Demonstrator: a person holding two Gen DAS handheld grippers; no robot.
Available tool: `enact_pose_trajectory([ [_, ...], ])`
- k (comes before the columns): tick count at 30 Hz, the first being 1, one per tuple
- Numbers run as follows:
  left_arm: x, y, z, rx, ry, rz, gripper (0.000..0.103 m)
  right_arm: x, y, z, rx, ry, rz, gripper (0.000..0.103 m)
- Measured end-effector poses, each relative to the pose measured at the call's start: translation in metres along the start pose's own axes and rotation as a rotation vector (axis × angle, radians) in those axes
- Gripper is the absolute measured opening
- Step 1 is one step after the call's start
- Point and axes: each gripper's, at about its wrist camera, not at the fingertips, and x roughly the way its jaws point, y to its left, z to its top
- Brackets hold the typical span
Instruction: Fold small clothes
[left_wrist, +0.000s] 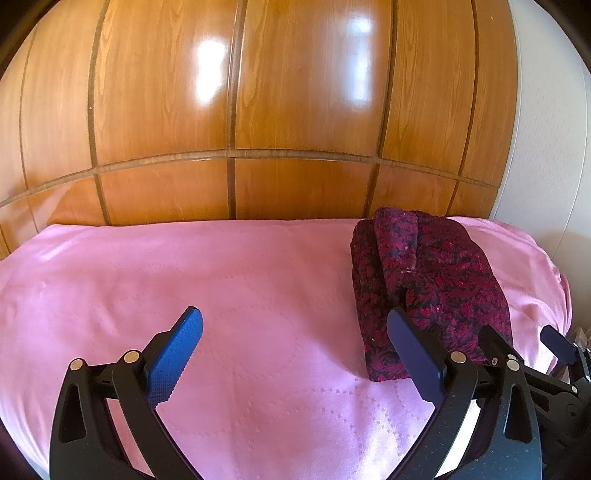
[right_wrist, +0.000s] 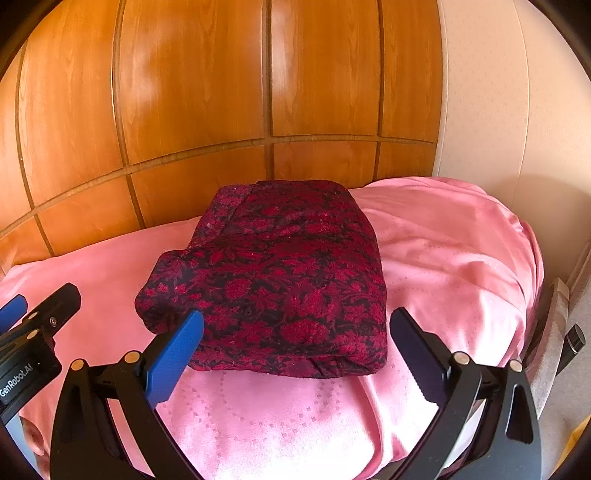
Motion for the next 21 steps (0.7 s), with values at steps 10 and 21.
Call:
enact_pose_trajectory([
  [10,-0.0028,0.0003,0.0008,-0.002,-0.006,0.000,0.099,0.0020,0.0009,0.0002,-0.004,0.006,0.009,0.101],
  [21,-0.0022,-0.0007,-0.0004,0.000,0.001,-0.002,0.099,0.0060,0.0006,-0.0004,-0.001,0.021,0.017,0.101],
])
